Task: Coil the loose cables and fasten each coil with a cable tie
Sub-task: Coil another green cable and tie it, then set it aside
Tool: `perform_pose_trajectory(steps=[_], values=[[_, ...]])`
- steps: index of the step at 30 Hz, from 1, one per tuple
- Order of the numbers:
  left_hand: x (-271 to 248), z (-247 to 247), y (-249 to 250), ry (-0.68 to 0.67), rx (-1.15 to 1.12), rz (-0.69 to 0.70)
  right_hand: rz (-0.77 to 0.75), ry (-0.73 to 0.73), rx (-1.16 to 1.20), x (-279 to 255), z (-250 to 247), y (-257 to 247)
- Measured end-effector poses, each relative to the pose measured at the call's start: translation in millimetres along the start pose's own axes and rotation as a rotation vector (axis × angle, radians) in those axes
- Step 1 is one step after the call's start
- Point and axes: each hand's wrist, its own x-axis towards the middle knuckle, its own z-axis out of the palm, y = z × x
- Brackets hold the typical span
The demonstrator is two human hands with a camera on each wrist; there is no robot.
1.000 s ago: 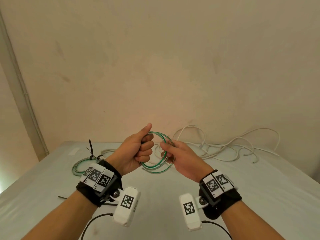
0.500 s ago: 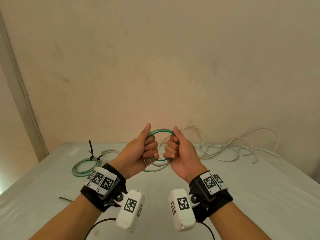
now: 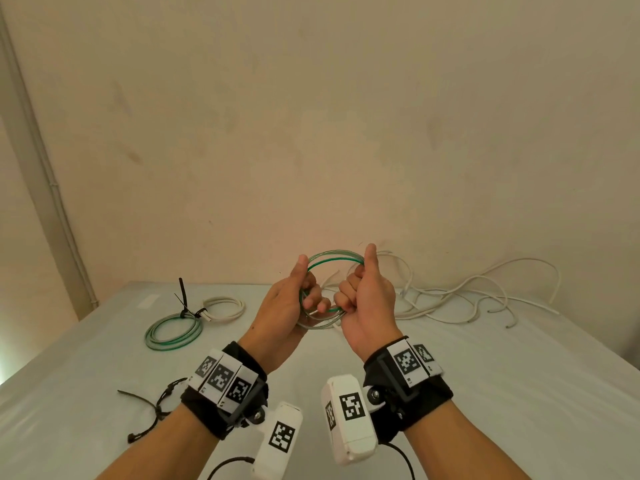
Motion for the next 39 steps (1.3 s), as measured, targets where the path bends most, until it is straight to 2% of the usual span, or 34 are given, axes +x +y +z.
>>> perform_pose_trajectory(steps=[3, 7, 11, 15, 19, 23, 26, 29, 31, 35, 39], values=[[0.5, 2.5, 0.2, 0.073, -0.130, -0.029, 0.021, -0.028, -0.012, -3.5, -0.9, 3.5], [5.4, 3.0, 13.3, 0.097, -0.098, -0.103, 0.176, -0.198, -0.068, -6.8, -10.4, 1.2], [7.0, -1.4, 26.3, 0.051, -0.014, -0.211, 0.215, -0.251, -0.132, -8.9, -10.1, -8.5], [6.5, 1.4, 31.6, 0.064, 0.091, -0.222, 0.245, -0.275, -0.154, -8.7, -6.9, -12.0], [7.8, -5.4, 35.3, 0.049, 0.262, -0.236, 0.350, -0.333, -0.220, -4.6, -13.1, -19.7], [7.6, -8.2, 36.2, -0.004, 0.450, -0.309, 0.404, -0.365, -0.430, -2.8, -17.5, -24.2], [8.4, -6.5, 31.9, -0.033, 0.391, -0.327, 0.280, -0.304, -0.600, -4.9, -14.2, -17.4], [7.0, -10.0, 29.6, -0.009, -0.097, -0.321, 0.132, -0.213, -0.536, -5.7, -11.2, -9.7], [4.9, -16.2, 26.9, -0.006, -0.270, -0.272, 0.069, -0.155, -0.425, -5.6, -10.7, -8.5], [-4.9, -17.2, 17.9, -0.062, -0.084, -0.222, -0.035, -0.083, -0.225, -1.8, -10.0, -11.8], [-12.8, -15.3, 12.6, -0.122, 0.054, -0.132, -0.085, -0.025, -0.162, 3.0, -12.5, -12.6]])
